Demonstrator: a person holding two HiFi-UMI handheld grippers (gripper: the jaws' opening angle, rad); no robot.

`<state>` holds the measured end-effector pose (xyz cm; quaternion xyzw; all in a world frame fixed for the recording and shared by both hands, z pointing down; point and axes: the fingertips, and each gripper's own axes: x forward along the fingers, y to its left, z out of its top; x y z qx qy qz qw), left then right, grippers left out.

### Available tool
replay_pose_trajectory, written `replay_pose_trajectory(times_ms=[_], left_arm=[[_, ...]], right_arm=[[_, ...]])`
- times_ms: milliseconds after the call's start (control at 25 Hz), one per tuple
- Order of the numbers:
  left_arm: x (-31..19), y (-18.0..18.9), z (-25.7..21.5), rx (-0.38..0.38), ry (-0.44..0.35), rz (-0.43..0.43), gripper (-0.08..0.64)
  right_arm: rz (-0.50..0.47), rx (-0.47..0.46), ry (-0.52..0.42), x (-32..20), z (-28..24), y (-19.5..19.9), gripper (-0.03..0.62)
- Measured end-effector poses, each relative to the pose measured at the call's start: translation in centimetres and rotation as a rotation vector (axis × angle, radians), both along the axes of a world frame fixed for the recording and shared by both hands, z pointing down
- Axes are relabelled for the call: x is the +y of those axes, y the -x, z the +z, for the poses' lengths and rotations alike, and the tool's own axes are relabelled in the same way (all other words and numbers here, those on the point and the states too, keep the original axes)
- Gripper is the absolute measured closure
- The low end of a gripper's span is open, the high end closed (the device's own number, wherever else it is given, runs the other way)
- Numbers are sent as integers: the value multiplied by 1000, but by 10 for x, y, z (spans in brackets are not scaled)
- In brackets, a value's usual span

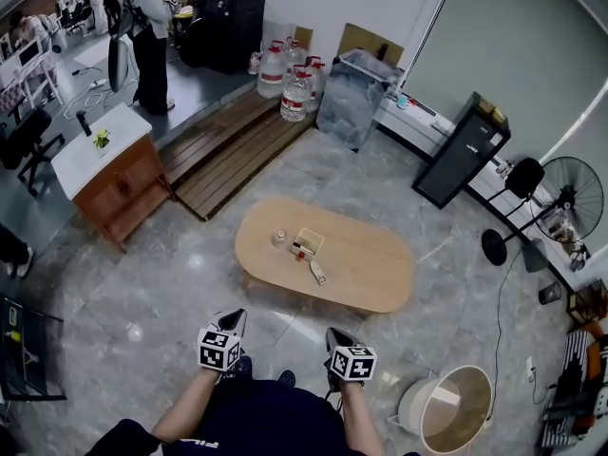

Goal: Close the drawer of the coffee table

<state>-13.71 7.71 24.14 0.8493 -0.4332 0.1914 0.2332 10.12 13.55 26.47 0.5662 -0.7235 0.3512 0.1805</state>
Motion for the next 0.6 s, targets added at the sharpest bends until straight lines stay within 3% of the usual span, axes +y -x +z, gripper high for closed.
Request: replay_pose_trajectory(times_ms=[600], left_arm=[[-5,0,-2,-10,1,6,535]], right_arm=[[5,-15,3,-1,-1,-1,566]])
